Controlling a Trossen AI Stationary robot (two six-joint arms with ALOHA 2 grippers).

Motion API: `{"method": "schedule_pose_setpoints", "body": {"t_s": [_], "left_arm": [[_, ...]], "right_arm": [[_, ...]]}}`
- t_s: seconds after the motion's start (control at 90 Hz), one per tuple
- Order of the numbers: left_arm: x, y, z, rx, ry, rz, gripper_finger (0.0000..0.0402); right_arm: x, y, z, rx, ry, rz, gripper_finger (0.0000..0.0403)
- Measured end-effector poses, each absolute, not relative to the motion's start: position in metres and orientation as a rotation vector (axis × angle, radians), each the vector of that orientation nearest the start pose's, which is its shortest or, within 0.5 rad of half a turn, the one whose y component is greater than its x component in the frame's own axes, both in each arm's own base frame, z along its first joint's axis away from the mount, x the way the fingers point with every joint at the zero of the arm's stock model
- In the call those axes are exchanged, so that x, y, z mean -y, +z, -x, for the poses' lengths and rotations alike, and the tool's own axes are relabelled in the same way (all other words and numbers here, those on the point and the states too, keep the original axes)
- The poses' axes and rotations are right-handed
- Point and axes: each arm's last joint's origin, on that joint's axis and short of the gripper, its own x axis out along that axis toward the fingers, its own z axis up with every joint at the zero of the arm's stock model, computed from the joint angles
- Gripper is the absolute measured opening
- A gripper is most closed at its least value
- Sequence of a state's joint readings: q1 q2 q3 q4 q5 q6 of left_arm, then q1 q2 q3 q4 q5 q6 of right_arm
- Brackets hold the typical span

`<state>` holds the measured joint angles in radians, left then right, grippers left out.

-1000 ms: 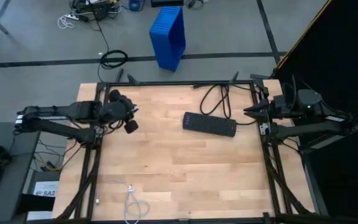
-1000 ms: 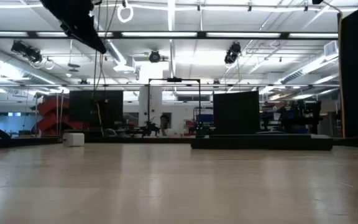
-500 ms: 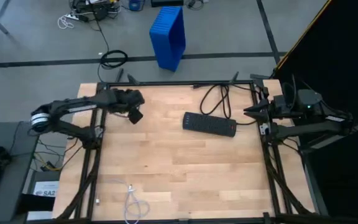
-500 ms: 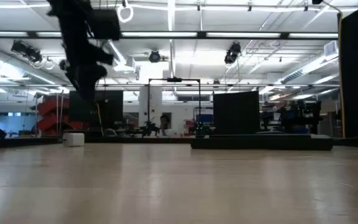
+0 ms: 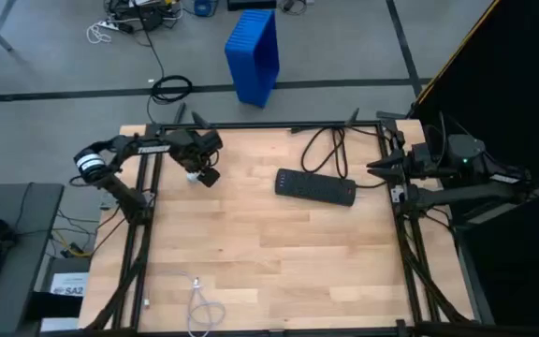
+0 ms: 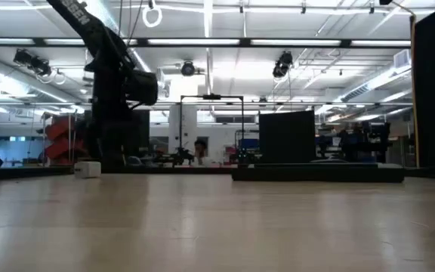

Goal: Insert USB
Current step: Insert the white charger cable into the white charger adapter

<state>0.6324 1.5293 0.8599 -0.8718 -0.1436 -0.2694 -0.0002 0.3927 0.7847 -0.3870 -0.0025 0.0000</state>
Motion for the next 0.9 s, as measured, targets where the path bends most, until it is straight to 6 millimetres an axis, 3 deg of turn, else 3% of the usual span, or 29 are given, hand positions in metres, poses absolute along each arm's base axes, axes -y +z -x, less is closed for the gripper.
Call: {"method": "schedule_pose_setpoints", "body": {"t_s": [0.3,0.556,0.9], "left_arm": [[-0.129,0.177,-0.168,-1.308,0.848,0.595,0.0229],[-0.108,0.170,-0.140,-1.183,0.937,0.695,0.0229],[-0.107,0.168,-0.140,-1.039,0.959,0.743,0.0229]], "right_arm": [[0.000,0.356,-0.076,0.020,0.002,0.000,0.0030],[0.000,0.356,-0.076,0.029,0.002,0.000,0.0025],[0.000,0.359,-0.076,0.061,0.001,0.000,0.0035]]}}
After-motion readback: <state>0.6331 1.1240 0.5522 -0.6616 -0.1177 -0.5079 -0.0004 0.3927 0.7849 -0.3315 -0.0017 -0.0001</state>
